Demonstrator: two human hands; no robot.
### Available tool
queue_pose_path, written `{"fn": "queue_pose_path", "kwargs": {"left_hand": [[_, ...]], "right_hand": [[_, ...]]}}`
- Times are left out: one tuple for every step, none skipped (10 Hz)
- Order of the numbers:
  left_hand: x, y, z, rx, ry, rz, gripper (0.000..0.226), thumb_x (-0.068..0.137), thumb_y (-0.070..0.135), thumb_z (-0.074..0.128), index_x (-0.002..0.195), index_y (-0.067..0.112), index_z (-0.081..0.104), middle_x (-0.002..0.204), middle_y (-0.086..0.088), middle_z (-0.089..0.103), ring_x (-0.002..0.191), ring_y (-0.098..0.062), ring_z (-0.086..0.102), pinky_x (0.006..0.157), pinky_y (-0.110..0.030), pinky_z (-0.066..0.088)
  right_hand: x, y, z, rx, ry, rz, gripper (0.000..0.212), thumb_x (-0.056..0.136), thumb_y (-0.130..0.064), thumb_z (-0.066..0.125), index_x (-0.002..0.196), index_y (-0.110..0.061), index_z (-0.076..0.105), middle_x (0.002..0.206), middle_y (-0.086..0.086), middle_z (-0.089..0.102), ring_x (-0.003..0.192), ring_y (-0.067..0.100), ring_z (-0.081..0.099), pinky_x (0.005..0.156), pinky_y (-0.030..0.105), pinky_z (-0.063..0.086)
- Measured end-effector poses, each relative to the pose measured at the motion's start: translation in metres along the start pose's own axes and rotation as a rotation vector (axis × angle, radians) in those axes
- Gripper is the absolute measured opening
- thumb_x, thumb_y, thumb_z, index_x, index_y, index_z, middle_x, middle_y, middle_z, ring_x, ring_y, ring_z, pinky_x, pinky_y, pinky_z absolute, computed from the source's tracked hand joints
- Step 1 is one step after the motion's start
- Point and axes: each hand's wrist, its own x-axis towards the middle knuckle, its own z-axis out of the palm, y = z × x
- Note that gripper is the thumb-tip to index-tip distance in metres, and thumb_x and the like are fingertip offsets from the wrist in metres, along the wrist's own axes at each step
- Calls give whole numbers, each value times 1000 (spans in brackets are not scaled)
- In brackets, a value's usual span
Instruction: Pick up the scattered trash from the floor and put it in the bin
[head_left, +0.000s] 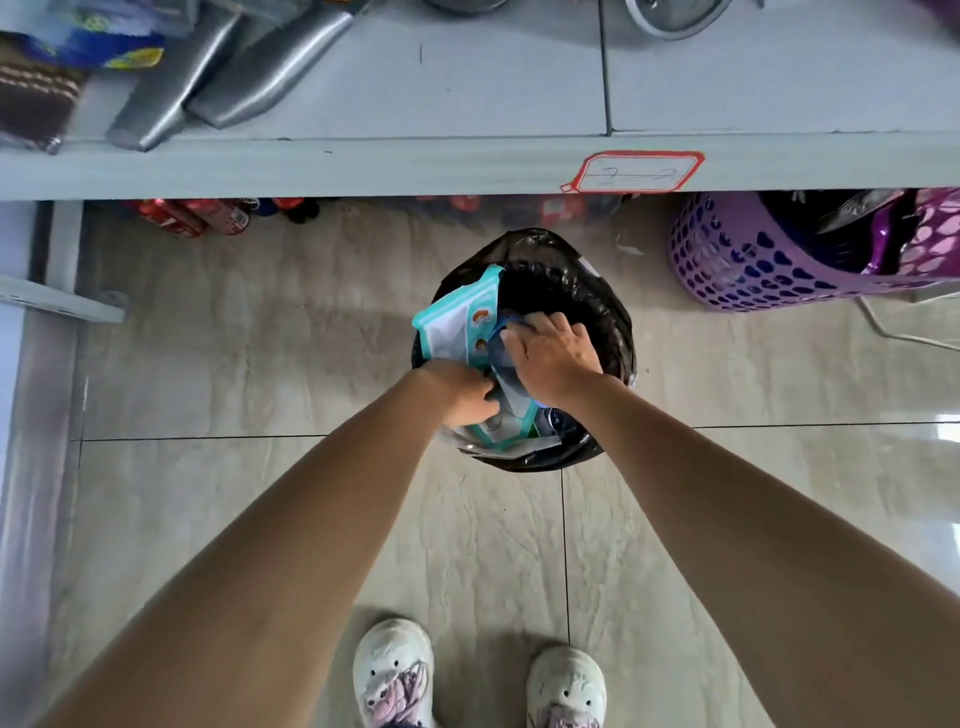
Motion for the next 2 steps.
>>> {"fn": "queue_pose_path", "kwargs": {"left_hand": [[-23,-3,-15,-76,48,-2,40,98,32,29,120,16,58,123,-9,63,108,-26,58,85,-33,43],[-47,-8,-27,-170,102,-21,42,97,32,31,130,22,55,132,-9,60,116,-28,57,94,-35,47]], "right_hand": [[-12,-7,-14,129,137,120,50,98,-44,27,137,-18,44,131,12,49,118,32,46,97,44,36],[-33,-6,-31,230,251,209,49,96,-43,34,134,-16,49,129,11,54,119,32,48,99,44,37]]}}
